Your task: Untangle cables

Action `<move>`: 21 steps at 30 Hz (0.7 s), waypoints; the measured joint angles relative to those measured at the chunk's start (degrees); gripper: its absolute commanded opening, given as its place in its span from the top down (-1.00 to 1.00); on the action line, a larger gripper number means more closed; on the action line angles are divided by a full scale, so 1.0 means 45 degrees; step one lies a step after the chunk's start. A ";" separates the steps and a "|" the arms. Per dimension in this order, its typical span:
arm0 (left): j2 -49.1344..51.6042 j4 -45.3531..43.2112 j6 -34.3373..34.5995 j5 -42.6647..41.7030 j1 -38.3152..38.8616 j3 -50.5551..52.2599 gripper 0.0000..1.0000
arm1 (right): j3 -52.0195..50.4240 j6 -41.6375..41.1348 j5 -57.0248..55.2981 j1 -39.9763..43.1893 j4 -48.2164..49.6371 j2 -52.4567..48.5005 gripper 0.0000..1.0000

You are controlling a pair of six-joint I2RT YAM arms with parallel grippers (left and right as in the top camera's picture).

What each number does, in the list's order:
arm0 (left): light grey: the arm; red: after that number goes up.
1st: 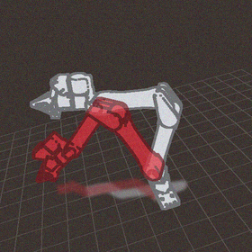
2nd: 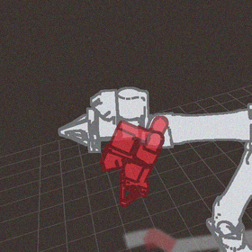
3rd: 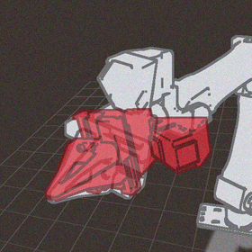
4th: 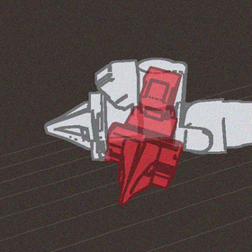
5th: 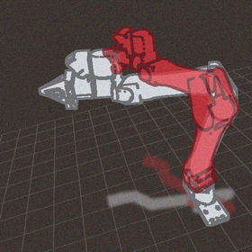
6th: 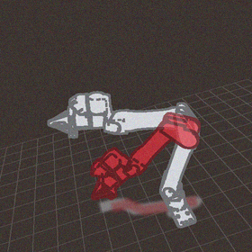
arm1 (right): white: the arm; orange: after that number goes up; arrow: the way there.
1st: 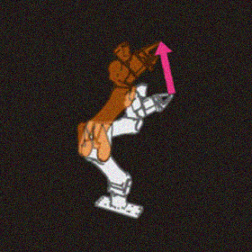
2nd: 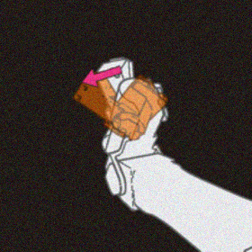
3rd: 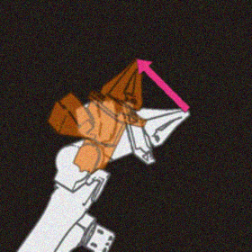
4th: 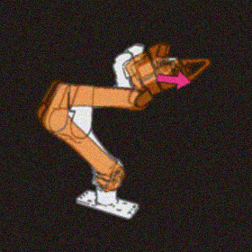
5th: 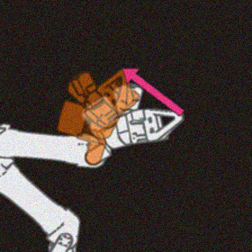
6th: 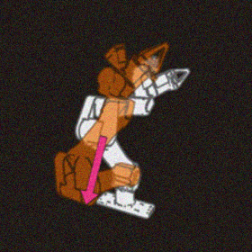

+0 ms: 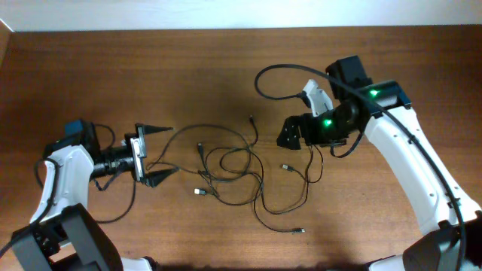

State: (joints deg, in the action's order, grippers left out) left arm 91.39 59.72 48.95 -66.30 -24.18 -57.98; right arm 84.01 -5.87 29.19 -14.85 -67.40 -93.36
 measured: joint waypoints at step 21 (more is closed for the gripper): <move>-0.1452 -0.0899 -0.4804 1.3488 0.3599 -0.9369 -0.98 | 0.0000 -0.0083 0.0461 0.1511 -0.0024 0.1540 -0.97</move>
State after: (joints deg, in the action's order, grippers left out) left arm 84.86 55.68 27.33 -5.61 -7.99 -100.14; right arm 84.01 -6.24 31.27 -8.05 -67.51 -86.43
